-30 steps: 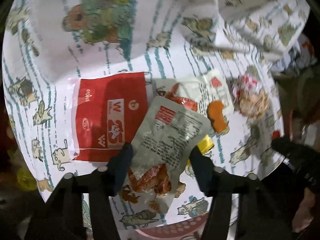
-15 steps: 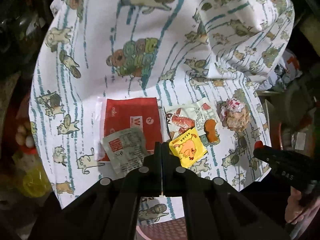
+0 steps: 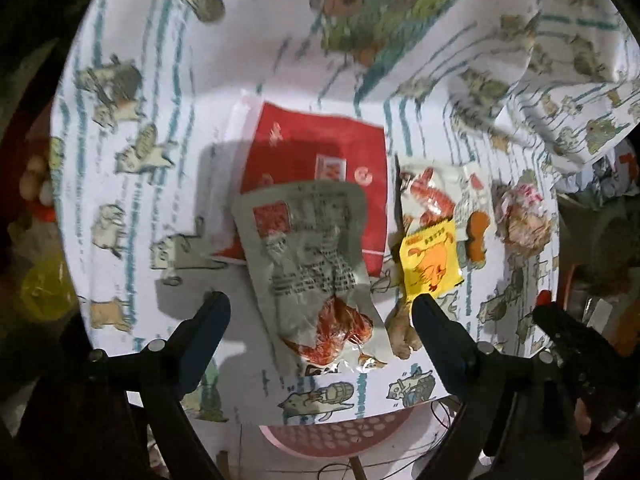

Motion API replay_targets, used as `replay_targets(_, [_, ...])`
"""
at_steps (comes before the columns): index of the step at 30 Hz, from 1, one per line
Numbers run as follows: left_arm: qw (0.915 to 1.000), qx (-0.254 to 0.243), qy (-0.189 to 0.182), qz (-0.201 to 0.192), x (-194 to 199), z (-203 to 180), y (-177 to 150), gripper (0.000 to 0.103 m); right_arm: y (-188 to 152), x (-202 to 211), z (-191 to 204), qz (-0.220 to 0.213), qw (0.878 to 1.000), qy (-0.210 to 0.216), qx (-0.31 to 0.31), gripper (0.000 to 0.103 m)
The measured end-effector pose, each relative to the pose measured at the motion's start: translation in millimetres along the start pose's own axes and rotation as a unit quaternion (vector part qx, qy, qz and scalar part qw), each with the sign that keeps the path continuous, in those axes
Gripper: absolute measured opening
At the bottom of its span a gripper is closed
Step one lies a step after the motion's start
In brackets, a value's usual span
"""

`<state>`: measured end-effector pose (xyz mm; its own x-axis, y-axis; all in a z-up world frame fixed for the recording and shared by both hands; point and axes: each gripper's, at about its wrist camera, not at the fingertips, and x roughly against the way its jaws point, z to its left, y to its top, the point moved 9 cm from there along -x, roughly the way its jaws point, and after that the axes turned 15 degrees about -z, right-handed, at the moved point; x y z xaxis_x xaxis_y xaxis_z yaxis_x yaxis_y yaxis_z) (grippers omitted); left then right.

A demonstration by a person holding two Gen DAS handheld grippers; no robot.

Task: Collect trash
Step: 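Close the left tool on the clear snack wrapper and lift it, then carry the wrapper over the pink basket and open the left tool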

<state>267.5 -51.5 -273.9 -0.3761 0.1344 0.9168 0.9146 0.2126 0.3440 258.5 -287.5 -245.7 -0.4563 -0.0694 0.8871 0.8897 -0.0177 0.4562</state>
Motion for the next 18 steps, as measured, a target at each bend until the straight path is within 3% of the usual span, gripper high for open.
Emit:
replay_targets(6, [0.9997,-0.006,0.001,0.022,-20,-1,-12,0.089,2,0,0,0.0,1.0,0.0,-0.001,0.031])
replay_targets(8, [0.9998,-0.014,0.012,0.007,-17,0,-10,0.066,3,0,-1,0.0,1.0,-0.001,-0.002,0.031])
replay_targets(10, [0.9999,-0.016,-0.001,0.006,-14,-4,-9,0.061,3,-1,-2,0.001,1.0,-0.001,-0.003,0.031])
replay_targets(13, [0.9997,-0.002,-0.018,0.017,-9,-8,-12,0.061,3,-1,-3,0.002,1.0,-0.002,-0.003,0.031])
replay_targets(18, [0.9979,-0.049,0.008,-0.042,21,-8,4,0.061,3,2,-1,-0.002,1.0,-0.002,0.0,0.031])
